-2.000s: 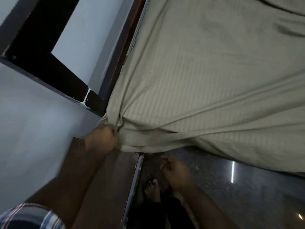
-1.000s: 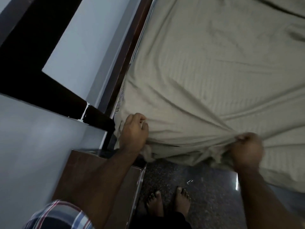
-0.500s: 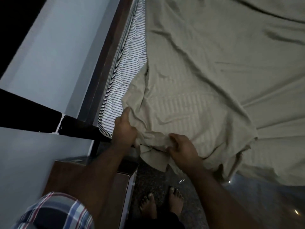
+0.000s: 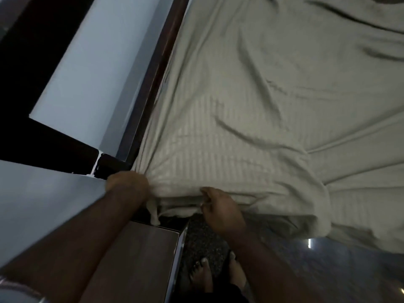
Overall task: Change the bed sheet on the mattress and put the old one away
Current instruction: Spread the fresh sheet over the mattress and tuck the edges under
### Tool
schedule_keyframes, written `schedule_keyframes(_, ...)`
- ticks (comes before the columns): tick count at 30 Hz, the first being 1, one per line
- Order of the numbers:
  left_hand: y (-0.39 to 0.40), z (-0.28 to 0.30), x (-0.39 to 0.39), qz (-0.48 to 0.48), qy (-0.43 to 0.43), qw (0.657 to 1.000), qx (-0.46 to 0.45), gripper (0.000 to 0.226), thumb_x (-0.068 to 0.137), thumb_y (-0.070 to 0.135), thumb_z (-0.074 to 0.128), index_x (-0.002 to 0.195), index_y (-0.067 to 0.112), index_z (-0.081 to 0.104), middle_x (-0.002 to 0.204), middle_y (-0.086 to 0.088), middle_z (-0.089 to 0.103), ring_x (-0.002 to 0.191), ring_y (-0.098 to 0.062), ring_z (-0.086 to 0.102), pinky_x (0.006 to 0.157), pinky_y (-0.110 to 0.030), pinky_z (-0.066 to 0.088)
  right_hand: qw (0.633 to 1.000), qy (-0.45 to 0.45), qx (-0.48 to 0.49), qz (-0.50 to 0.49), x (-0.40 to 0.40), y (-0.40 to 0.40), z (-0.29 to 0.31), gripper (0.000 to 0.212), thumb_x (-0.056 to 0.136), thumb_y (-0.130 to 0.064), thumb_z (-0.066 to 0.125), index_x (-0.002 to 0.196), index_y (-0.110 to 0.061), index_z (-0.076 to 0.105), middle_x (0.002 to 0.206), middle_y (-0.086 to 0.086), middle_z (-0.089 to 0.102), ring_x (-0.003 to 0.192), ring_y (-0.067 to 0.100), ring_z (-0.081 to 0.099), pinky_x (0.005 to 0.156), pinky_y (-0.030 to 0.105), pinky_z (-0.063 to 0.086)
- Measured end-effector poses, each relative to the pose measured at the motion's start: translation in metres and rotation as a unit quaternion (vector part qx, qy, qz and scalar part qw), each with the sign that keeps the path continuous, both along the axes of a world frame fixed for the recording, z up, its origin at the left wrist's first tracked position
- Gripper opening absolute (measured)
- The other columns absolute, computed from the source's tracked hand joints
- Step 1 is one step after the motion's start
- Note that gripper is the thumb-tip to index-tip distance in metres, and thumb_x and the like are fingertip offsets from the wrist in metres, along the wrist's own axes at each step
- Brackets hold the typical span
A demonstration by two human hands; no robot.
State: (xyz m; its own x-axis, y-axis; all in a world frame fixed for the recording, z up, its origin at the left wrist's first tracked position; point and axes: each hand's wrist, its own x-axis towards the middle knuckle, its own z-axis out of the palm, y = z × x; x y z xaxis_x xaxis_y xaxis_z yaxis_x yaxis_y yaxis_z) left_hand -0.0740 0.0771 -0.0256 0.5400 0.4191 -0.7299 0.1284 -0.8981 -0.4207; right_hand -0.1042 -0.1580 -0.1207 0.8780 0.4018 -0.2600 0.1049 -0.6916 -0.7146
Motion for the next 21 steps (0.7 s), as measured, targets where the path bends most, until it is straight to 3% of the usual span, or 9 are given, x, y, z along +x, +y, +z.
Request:
schedule_keyframes(3,-0.017,-0.003,0.010,-0.029,-0.148,0.988,-0.043,0.029,0.097,0.029,0.049,0.118,0.016,0.064,0.118,-0.009,0.068,0.105,-0.031,0.066,0.080,-0.039,0.052,0.999,0.028,0.021,-0.042,-0.004,-0.007,-0.001,0.041,0.091,-0.017,0.063,0.131,-0.018,0.062,0.117,0.003,0.068,0.103,0.017,0.065,0.091,0.027,0.049)
schedule_keyframes(5,-0.028,-0.010,0.009,-0.001,-0.294,0.948,-0.122,0.023,0.097,0.030,0.047,0.103,0.014,0.061,0.098,-0.010,0.069,0.086,-0.033,0.067,0.071,-0.038,0.052,0.996,0.040,0.031,-0.079,-0.009,-0.011,0.001,0.032,0.090,-0.016,0.065,0.122,-0.018,0.067,0.108,0.000,0.072,0.094,0.012,0.066,0.083,0.020,0.050)
schedule_keyframes(6,-0.029,-0.018,0.007,0.051,-0.322,0.932,-0.161,0.026,0.096,0.034,0.047,0.097,0.012,0.061,0.093,-0.011,0.068,0.083,-0.033,0.065,0.071,-0.038,0.053,0.992,0.047,0.035,-0.107,-0.011,-0.013,0.003,0.027,0.089,-0.015,0.067,0.116,-0.017,0.070,0.102,-0.001,0.073,0.089,0.009,0.065,0.078,0.014,0.047)
schedule_keyframes(8,-0.026,-0.036,-0.001,0.219,-0.283,0.906,-0.226,0.042,0.091,0.046,0.047,0.093,0.008,0.065,0.093,-0.015,0.070,0.086,-0.035,0.066,0.077,-0.040,0.056,0.981,0.050,0.037,-0.186,-0.012,-0.022,0.005,0.016,0.086,-0.014,0.071,0.102,-0.017,0.073,0.089,-0.002,0.073,0.080,0.008,0.065,0.070,0.011,0.045)
schedule_keyframes(10,-0.021,-0.052,-0.016,0.419,-0.222,0.831,-0.292,0.054,0.089,0.057,0.052,0.093,0.006,0.066,0.089,-0.017,0.072,0.083,-0.037,0.070,0.076,-0.045,0.060,0.964,0.005,0.023,-0.264,-0.011,-0.040,0.004,0.010,0.082,-0.011,0.073,0.088,-0.019,0.069,0.080,-0.002,0.069,0.077,0.016,0.064,0.071,0.027,0.049)
schedule_keyframes(12,-0.019,-0.063,-0.034,0.562,-0.181,0.732,-0.339,0.048,0.095,0.058,0.056,0.103,0.011,0.062,0.096,-0.015,0.071,0.086,-0.034,0.072,0.069,-0.037,0.060,0.942,-0.065,0.001,-0.330,-0.007,-0.066,0.000,0.009,0.080,-0.009,0.067,0.086,-0.016,0.067,0.084,0.004,0.065,0.083,0.023,0.059,0.076,0.034,0.046)
schedule_keyframes(16,-0.030,-0.077,-0.041,0.650,-0.223,0.602,-0.406,0.022,0.101,0.039,0.058,0.098,0.018,0.060,0.099,-0.002,0.071,0.084,-0.019,0.069,0.066,-0.027,0.049,0.886,-0.108,-0.064,-0.446,0.001,-0.118,-0.005,0.024,0.077,-0.004,0.059,0.100,-0.004,0.068,0.098,0.019,0.063,0.097,0.034,0.055,0.091,0.036,0.039)
schedule_keyframes(19,-0.042,-0.080,-0.035,0.652,-0.309,0.592,-0.359,0.026,0.098,0.034,0.053,0.082,0.014,0.060,0.078,-0.007,0.066,0.066,-0.023,0.063,0.059,-0.028,0.046,0.883,-0.110,-0.058,-0.452,0.005,-0.139,-0.004,0.026,0.079,0.003,0.063,0.103,-0.004,0.067,0.099,0.017,0.064,0.097,0.036,0.058,0.092,0.041,0.044)
schedule_keyframes(21,-0.055,-0.078,-0.037,0.588,-0.392,0.644,-0.295,0.037,0.084,0.044,0.050,0.072,0.010,0.061,0.071,-0.011,0.066,0.072,-0.034,0.065,0.072,-0.040,0.056,0.860,-0.118,-0.034,-0.496,0.008,-0.156,0.005,0.023,0.083,-0.008,0.060,0.104,-0.014,0.067,0.099,0.010,0.066,0.096,0.030,0.061,0.091,0.040,0.049)
